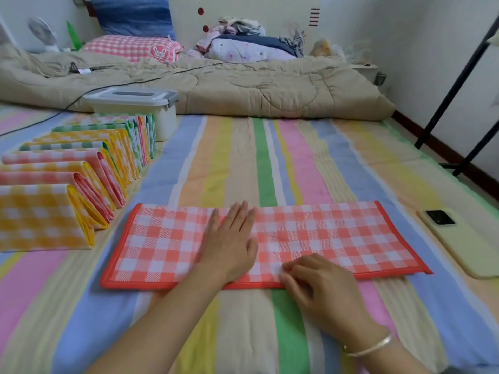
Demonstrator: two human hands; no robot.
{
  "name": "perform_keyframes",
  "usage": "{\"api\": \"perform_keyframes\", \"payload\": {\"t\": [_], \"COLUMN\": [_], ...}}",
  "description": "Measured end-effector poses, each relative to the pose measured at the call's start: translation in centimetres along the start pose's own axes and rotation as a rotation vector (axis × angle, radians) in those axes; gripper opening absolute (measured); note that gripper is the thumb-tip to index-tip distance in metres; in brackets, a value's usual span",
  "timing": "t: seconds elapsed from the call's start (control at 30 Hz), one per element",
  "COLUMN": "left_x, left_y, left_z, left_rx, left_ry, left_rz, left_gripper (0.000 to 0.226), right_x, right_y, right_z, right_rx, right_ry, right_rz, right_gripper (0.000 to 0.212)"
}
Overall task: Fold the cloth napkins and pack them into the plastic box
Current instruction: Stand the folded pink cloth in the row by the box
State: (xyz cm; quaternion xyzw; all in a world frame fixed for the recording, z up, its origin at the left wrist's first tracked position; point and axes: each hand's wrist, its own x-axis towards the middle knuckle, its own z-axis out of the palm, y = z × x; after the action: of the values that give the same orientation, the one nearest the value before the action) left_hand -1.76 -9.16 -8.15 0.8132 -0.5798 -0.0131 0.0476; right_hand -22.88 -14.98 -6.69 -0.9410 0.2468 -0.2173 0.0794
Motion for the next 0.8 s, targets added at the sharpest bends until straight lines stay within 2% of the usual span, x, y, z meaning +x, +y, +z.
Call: {"api": "perform_keyframes", "payload": {"t": [0.03, 0.1, 0.13, 0.17, 0.2, 0.27, 0.3, 0.37, 0.47, 0.53, 0.6, 0.7, 0.8], "left_x": [-0.1, -0.1, 0.0, 0.0, 0.0, 0.0, -0.1, -0.3, -0.3, -0.2, -0.3, -1.8, -3.8], "left_y": [0.2, 0.2, 0.2, 0.2, 0.2, 0.2, 0.2, 0.1, -0.1, -0.1, -0.6, -4.4, -8.4], "left_z": [0.5, 1.2, 1.5, 1.6, 1.6, 1.8, 1.9, 2.0, 2.1, 1.9, 1.4, 0.5, -0.2], "left_rx": [0.034, 0.066, 0.077, 0.084, 0.086, 0.093, 0.093, 0.071, 0.066, 0.039, -0.055, -0.055, 0.058], "left_ry": [-0.027, -0.037, -0.033, -0.031, -0.03, -0.017, -0.003, 0.018, -0.005, -0.013, -0.014, 0.062, -0.004], "left_rz": [-0.013, -0.024, -0.024, -0.025, -0.027, -0.021, -0.015, -0.008, -0.027, -0.011, -0.026, -0.244, -0.572], "left_gripper": [0.086, 0.085, 0.083, 0.08, 0.078, 0.078, 0.079, 0.079, 0.079, 0.079, 0.072, 0.063, 0.081], "right_x": [1.0, 3.7, 5.1, 6.4, 7.5, 8.6, 8.6, 8.1, 7.0, 5.9, 5.0, 4.8, 4.8], "right_y": [-0.3, -1.0, -1.3, -1.5, -1.4, -0.9, -0.3, 1.7, 6.6, 9.7, 11.0, 11.1, 11.1], "right_z": [0.0, 0.4, 1.0, 1.7, 2.6, 4.2, 4.7, 5.0, 3.1, 1.7, 1.4, 1.9, 2.1], "right_rx": [-0.02, -0.039, -0.032, -0.03, -0.02, -0.035, -0.052, -0.092, -0.137, -0.175, -0.187, -0.202, -0.197], "right_ry": [0.005, 0.031, 0.05, 0.052, 0.004, -0.198, -0.295, -0.377, -0.31, -0.281, -0.248, -0.207, -0.2], "right_rz": [0.075, 0.169, 0.17, 0.148, 0.128, 0.134, 0.159, 0.238, 0.488, 0.654, 0.736, 0.752, 0.748], "right_gripper": [0.043, 0.034, 0.029, 0.033, 0.045, 0.07, 0.076, 0.067, 0.061, 0.066, 0.073, 0.08, 0.082]}}
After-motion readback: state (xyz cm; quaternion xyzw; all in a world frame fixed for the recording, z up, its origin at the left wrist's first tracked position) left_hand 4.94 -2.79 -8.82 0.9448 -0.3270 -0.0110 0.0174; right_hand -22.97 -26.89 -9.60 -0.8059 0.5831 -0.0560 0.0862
